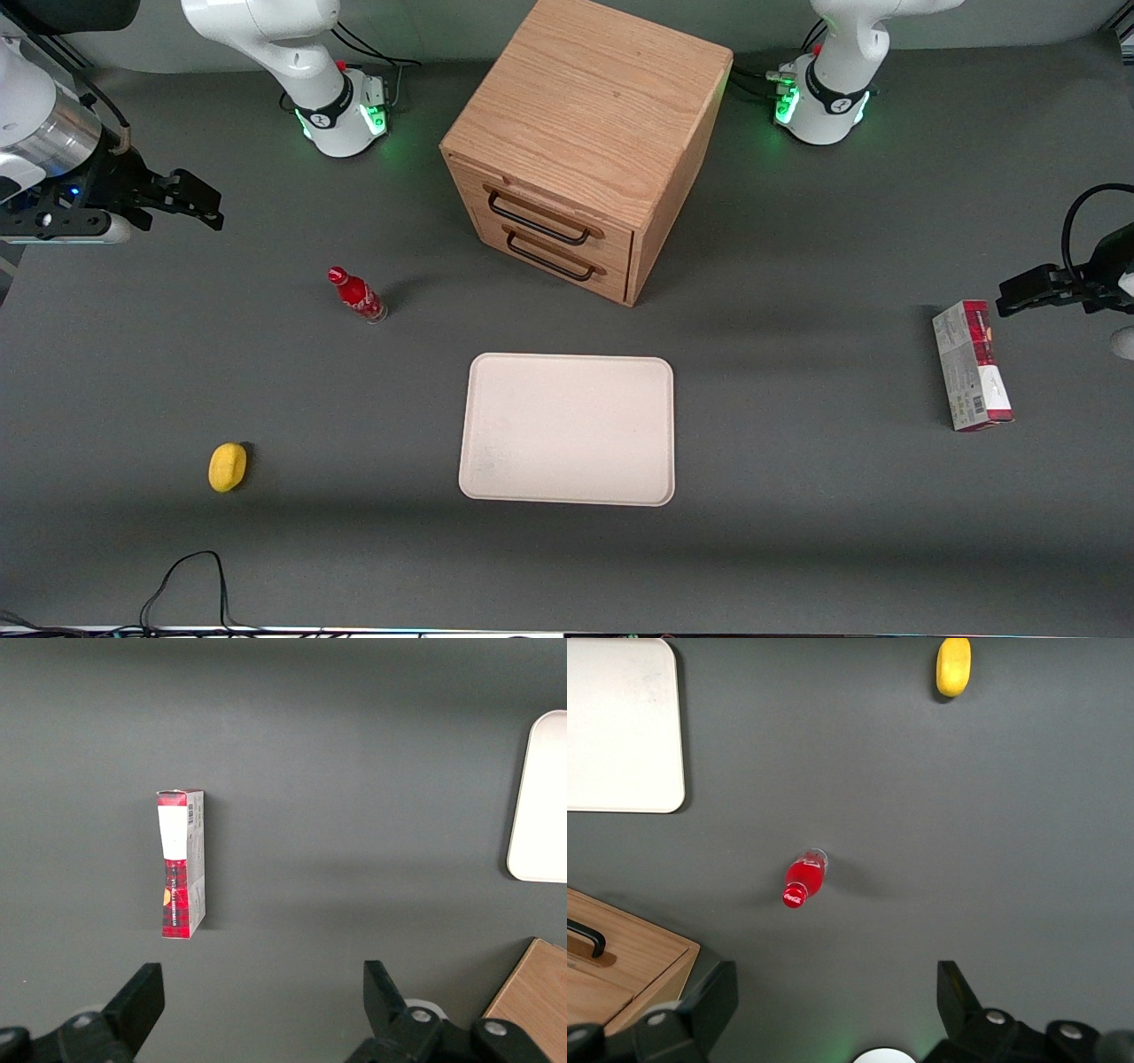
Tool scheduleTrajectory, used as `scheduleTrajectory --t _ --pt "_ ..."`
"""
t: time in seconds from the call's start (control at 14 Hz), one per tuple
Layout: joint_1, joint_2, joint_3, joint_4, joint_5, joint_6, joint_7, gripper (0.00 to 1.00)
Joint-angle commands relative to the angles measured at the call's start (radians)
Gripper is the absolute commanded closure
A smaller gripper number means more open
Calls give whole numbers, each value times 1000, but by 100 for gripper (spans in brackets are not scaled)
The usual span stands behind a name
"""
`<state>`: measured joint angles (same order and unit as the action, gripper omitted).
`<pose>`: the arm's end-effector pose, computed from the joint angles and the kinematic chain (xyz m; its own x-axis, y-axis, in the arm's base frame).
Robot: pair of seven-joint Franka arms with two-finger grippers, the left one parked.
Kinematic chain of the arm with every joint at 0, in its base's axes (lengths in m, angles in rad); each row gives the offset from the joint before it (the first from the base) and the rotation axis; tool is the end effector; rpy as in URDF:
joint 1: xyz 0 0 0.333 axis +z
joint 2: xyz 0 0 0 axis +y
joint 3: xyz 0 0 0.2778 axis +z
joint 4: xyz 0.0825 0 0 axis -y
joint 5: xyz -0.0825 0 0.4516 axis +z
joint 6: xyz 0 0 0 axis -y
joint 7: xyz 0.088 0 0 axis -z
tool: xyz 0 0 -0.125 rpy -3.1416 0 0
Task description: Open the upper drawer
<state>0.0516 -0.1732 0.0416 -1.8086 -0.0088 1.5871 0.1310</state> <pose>0.5688 0.0532 0.5449 0.9982 -0.0387 -0.0459 -0.0377 -0.9990 0.0221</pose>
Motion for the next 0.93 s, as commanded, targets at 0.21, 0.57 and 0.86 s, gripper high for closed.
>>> scheduleTrajectory --t 0.21,0.57,0.86 --pt "11 69 -2 89 23 -25 -17 0" --pt "19 244 188 323 53 -79 -8 0" --pt "20 313 412 391 40 -78 -85 0"
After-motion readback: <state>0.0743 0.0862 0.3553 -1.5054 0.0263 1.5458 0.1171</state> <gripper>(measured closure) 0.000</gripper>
